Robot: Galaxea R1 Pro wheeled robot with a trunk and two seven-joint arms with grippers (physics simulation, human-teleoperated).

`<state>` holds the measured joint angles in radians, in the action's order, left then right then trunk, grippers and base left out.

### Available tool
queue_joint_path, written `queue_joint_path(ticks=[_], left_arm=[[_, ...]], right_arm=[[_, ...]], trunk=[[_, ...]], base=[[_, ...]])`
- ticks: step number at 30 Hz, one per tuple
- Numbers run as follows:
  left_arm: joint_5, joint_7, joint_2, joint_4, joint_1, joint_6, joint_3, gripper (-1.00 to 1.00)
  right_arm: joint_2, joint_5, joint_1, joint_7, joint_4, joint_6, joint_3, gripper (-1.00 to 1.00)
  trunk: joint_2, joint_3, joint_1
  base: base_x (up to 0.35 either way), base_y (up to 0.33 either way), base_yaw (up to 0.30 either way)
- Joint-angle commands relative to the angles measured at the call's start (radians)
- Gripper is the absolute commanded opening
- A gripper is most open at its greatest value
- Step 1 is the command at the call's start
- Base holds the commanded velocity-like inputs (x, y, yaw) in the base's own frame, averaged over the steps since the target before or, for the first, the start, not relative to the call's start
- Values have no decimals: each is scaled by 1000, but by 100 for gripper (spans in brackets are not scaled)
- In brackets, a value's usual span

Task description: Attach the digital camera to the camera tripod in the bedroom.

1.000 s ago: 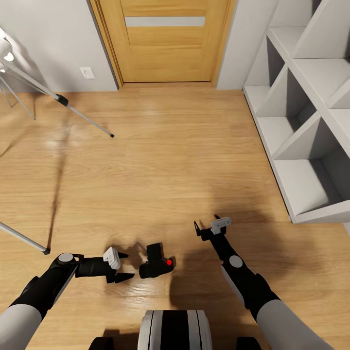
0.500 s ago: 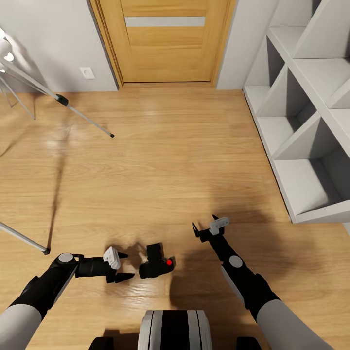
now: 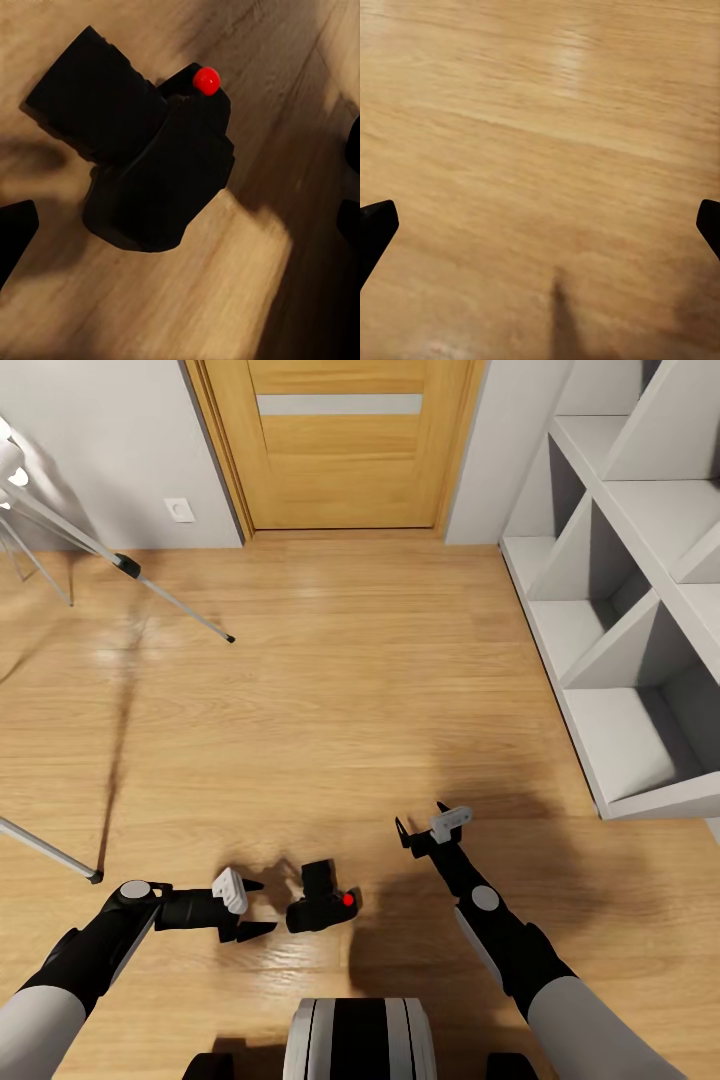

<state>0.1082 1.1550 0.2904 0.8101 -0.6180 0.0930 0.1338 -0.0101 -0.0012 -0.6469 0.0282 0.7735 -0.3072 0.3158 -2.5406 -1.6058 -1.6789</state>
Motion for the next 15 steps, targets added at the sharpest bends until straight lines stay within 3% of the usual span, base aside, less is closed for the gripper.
queue_joint_path(ticks=[1, 15], left_arm=[[1, 3, 0, 1, 0, 10, 1, 100], [1, -7, -3, -42, 0, -75, 6, 100]], right_arm=[[0, 0, 0, 1, 0, -3, 2, 100], [-1, 0, 0, 1, 0, -1, 2, 100]], trunk=[[0, -1, 0], [0, -1, 0]], base=[[0, 0, 0], [0, 0, 0]])
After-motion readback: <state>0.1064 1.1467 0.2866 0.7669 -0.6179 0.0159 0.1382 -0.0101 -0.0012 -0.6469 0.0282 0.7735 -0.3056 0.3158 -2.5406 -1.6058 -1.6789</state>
